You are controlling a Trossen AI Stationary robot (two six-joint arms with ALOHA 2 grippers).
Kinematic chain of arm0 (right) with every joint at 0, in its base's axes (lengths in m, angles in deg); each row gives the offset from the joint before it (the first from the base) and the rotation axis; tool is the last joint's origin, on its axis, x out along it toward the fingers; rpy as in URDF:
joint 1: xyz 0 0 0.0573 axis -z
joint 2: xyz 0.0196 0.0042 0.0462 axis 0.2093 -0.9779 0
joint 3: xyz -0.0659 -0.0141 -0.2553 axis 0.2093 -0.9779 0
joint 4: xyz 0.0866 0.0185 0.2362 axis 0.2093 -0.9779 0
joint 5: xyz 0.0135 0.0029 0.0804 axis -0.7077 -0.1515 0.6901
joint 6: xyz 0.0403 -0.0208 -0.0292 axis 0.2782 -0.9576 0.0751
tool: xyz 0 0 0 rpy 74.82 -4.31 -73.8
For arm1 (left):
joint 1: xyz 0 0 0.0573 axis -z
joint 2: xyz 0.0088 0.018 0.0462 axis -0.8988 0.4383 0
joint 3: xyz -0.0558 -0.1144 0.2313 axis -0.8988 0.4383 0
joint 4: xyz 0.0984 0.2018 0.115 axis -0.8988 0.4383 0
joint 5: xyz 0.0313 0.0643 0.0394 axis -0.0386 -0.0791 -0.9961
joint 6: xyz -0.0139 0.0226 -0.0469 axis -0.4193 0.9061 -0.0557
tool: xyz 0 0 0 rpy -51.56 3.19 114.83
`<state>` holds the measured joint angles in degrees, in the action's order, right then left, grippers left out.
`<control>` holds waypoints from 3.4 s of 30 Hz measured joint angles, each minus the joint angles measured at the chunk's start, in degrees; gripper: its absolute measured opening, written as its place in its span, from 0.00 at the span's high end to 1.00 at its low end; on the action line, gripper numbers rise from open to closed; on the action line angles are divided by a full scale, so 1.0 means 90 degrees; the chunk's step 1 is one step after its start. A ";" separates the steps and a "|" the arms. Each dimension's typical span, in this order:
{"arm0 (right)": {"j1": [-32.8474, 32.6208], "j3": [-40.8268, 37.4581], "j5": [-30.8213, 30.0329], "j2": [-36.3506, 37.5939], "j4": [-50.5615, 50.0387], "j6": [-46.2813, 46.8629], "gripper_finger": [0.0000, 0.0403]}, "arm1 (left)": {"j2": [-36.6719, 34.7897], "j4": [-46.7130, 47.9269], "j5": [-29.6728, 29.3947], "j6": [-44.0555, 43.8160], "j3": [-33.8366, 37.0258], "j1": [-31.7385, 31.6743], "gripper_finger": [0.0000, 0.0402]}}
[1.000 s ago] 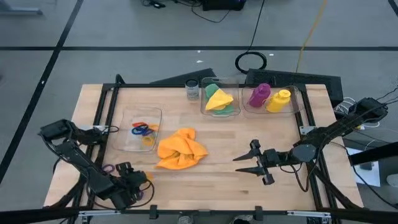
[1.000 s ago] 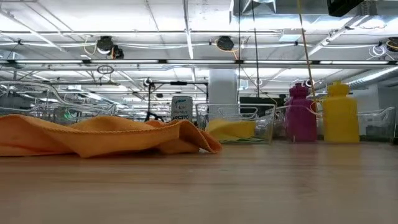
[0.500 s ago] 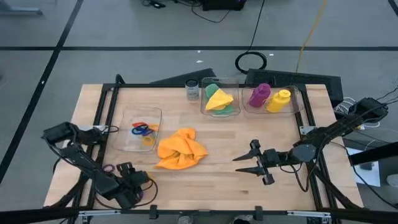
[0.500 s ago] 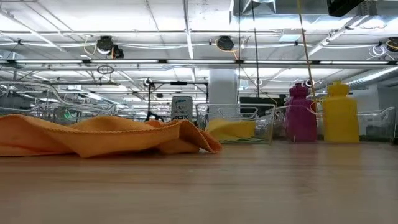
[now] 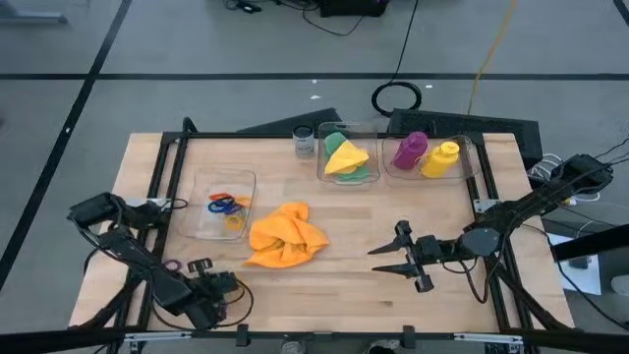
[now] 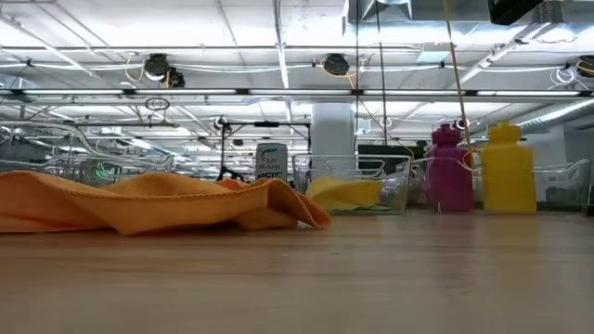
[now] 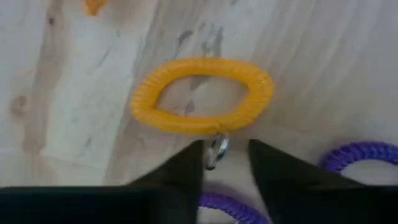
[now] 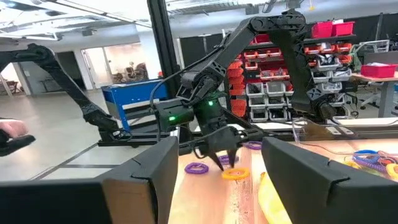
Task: Pick & Place Sports Items
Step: Put the yellow spring keychain into the bottom transparent bin, then put the bottom purple spring keychain into the bottom transparent bin
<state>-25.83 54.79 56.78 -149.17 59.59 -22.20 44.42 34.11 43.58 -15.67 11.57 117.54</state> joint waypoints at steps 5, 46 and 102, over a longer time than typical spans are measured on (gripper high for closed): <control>0.0002 0.0000 0.0000 -0.0002 -0.0001 0.0000 0.58 | -0.0122 0.0260 -0.0143 0.0208 -0.0077 -0.0007 0.99; 0.0012 0.0000 0.0000 -0.0002 -0.0047 -0.0022 0.58 | -0.1747 0.4140 -0.1985 0.0677 0.0055 -0.4319 0.99; 0.0214 0.0000 0.0032 0.0000 -0.0285 0.0273 0.58 | -0.6143 -0.4525 -0.0258 0.4273 0.2462 -0.1977 0.43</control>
<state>-23.91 54.79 57.06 -149.17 57.03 -19.74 -10.86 -6.61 41.26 22.79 33.73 99.75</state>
